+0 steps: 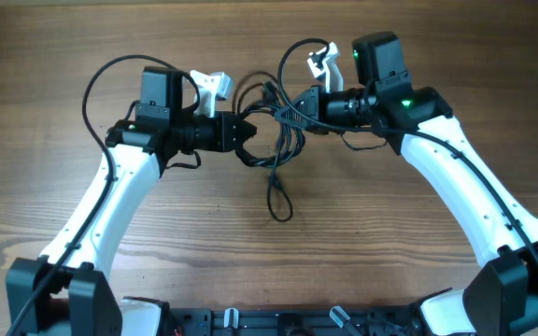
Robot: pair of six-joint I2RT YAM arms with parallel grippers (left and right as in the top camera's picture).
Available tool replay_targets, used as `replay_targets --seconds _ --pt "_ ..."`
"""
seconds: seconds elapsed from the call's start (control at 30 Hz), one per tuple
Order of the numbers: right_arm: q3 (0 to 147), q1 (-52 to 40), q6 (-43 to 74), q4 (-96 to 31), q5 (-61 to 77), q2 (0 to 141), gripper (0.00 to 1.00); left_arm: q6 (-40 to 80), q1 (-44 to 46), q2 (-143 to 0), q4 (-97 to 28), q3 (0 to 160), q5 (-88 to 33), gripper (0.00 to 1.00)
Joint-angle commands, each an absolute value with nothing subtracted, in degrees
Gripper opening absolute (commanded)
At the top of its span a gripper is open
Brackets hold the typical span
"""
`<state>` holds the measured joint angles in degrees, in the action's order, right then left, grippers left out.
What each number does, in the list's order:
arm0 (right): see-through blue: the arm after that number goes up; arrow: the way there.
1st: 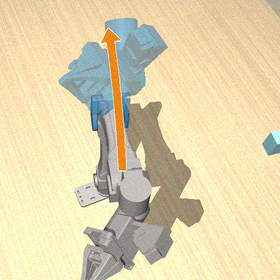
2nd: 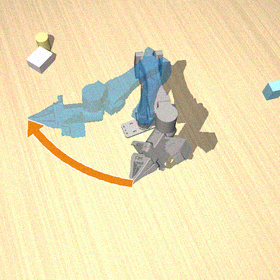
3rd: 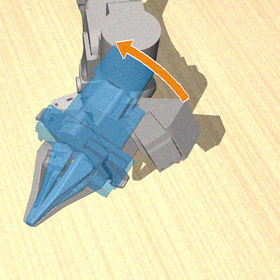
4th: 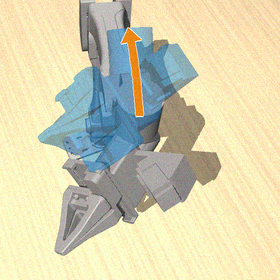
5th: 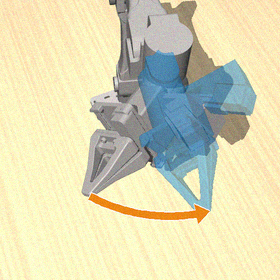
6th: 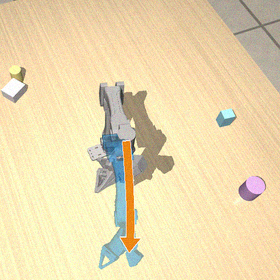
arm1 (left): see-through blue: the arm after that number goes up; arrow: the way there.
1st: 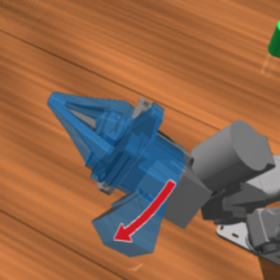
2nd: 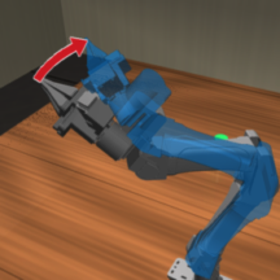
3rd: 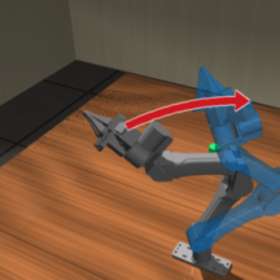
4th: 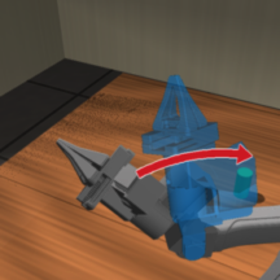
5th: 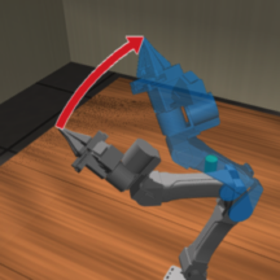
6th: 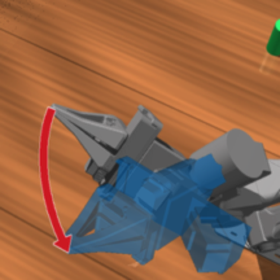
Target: Untangle cables
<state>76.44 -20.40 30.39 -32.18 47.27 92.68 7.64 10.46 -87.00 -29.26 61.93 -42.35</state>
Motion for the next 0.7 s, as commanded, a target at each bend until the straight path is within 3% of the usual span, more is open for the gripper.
replay_targets --seconds 0.0,0.13,0.2,0.23,0.3,0.33,0.67 --pt "77.21 -20.34 30.06 -33.01 36.47 92.47 0.04 15.51 9.96 -88.07 -27.59 61.84 -39.97 0.04" --pt "77.21 -20.38 29.98 -36.29 20.8 92.47 0.07 27.24 9.96 -88.07 -27.2 61.84 -39.11 0.04" --pt "77.21 -20.38 29.52 -37.87 17.45 92.47 0.24 32.4 9.96 -88.07 -27.22 61.84 -39.05 0.04" --pt "77.21 -20.38 28.27 -38.61 16.23 92.49 0.49 37.76 9.96 -88.07 -27.24 61.84 -38.41 0.04" --pt "77.21 -20.38 27.51 -39.75 13.43 92.47 0.67 44.23 9.96 -88.07 -27.22 61.84 -37.06 0.04" --pt "77.21 -20.38 26.3 -39.88 13.32 92.42 0.7 46.54 9.96 -88.07 -27.24 61.84 -36.18 0.04" --pt "78.56 -20.38 22.81 -41.28 25.93 88.9 0.69 59.0 9.96 -88.07 -27.22 61.84 -32.34 0.04"
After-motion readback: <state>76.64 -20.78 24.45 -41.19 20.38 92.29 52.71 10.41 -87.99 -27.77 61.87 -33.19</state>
